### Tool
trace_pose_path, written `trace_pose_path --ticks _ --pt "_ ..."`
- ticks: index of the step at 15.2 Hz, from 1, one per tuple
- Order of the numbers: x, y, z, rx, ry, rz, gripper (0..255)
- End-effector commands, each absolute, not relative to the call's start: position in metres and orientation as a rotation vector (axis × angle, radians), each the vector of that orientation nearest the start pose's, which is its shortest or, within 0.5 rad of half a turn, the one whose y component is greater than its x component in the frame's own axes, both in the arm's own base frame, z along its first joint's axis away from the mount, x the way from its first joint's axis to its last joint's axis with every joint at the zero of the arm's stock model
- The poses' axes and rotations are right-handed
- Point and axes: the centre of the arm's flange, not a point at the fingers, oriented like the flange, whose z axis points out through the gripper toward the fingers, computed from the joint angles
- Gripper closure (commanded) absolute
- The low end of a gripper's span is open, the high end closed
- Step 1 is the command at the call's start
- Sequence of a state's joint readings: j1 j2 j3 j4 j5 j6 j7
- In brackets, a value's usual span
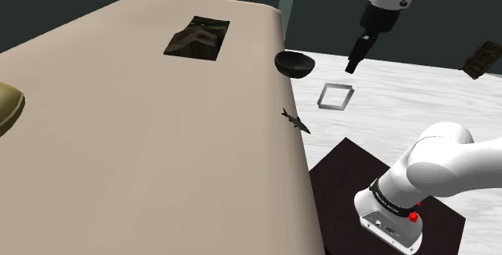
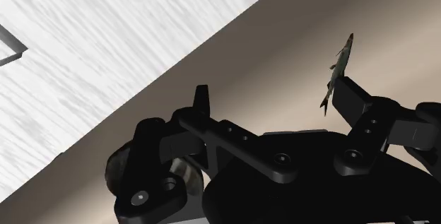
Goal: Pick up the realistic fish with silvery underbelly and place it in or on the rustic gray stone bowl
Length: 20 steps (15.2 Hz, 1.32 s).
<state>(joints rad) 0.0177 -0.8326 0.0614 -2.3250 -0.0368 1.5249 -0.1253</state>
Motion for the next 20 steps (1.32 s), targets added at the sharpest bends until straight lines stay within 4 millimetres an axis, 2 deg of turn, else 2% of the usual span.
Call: trace_pose_path --ticks 1,16,18,20 --pt "0.289 0.026 0.615 -3.211 -0.294 -0.046 0" --pt "0.395 0.125 0.459 -3.092 -0.028 0.431 0" --pt "0.406 0.136 0.439 -3.072 0.002 0.485 0" --pt "0.402 0.137 0.429 -3.072 0.002 0.485 0"
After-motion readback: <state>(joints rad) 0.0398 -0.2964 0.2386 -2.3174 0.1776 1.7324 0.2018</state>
